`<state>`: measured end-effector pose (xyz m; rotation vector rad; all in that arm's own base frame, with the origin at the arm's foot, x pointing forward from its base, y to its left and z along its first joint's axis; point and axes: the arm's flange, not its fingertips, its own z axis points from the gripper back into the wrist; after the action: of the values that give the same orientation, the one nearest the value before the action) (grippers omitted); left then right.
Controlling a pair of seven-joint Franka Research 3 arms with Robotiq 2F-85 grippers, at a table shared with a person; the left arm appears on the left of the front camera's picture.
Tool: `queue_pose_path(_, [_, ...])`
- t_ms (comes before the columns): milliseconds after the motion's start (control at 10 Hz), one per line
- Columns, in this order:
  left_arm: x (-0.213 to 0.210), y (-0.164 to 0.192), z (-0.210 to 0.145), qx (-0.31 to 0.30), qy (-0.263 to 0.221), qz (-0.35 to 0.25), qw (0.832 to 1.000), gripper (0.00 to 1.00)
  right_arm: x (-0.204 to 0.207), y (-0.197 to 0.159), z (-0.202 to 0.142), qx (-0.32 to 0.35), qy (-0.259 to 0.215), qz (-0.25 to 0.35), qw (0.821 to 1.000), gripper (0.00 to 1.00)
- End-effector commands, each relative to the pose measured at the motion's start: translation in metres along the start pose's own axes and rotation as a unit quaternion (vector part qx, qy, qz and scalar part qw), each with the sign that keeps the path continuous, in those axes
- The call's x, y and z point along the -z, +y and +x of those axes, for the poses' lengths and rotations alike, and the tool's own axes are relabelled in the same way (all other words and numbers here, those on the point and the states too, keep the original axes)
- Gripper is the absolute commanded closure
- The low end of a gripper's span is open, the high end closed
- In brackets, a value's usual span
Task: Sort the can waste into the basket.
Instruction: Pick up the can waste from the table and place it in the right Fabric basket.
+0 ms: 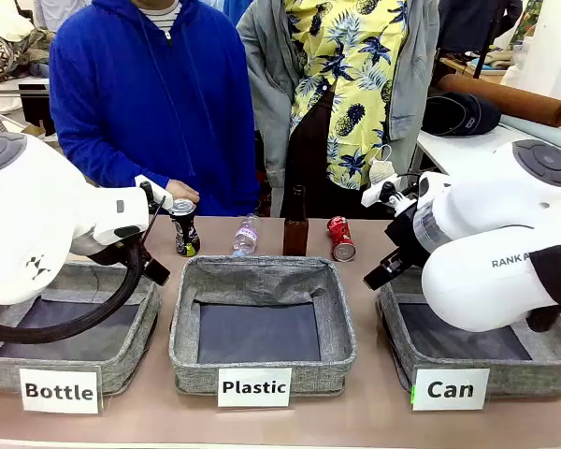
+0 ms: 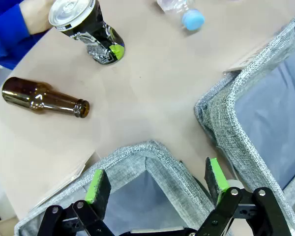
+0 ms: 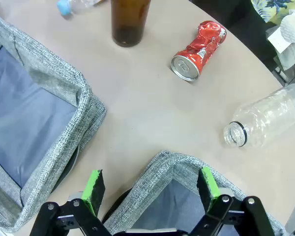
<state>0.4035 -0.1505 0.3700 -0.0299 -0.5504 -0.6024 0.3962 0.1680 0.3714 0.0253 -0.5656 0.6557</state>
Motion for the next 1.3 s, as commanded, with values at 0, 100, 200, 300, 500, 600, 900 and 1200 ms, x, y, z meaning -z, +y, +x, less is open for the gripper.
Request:
queue_pose_path(0, [0.0, 0.0, 0.0, 0.0, 0.0, 0.0, 1.0, 0.0, 0.0, 0.0, 0.0, 0.0, 0.0, 0.0, 1.0, 0.0])
queue_pose_path(100, [0.0, 0.0, 0.0, 0.0, 0.0, 0.0, 1.0, 0.0, 0.0, 0.0, 0.0, 0.0, 0.0, 0.0, 1.0, 0.0])
queue_pose_path(200, [0.0, 0.0, 0.0, 0.0, 0.0, 0.0, 1.0, 0.0, 0.0, 0.0, 0.0, 0.0, 0.0, 0.0, 1.0, 0.0])
queue_pose_path(300, [0.0, 0.0, 0.0, 0.0, 0.0, 0.0, 1.0, 0.0, 0.0, 0.0, 0.0, 0.0, 0.0, 0.0, 1.0, 0.0])
queue_pose_path(500, [0.0, 0.0, 0.0, 0.0, 0.0, 0.0, 1.0, 0.0, 0.0, 0.0, 0.0, 0.0, 0.0, 0.0, 1.0, 0.0])
queue_pose_path(600, [0.0, 0.0, 0.0, 0.0, 0.0, 0.0, 1.0, 0.0, 0.0, 0.0, 0.0, 0.0, 0.0, 0.0, 1.0, 0.0])
queue_pose_path(900, [0.0, 0.0, 0.0, 0.0, 0.0, 0.0, 1.0, 0.0, 0.0, 0.0, 0.0, 0.0, 0.0, 0.0, 1.0, 0.0])
queue_pose_path(1200, [-0.05, -0.006, 0.013, 0.0, -0.03, -0.027, 0.999, 0.0, -0.047, 0.002, 0.015, -0.001, -0.029, 0.021, 0.999, 0.0])
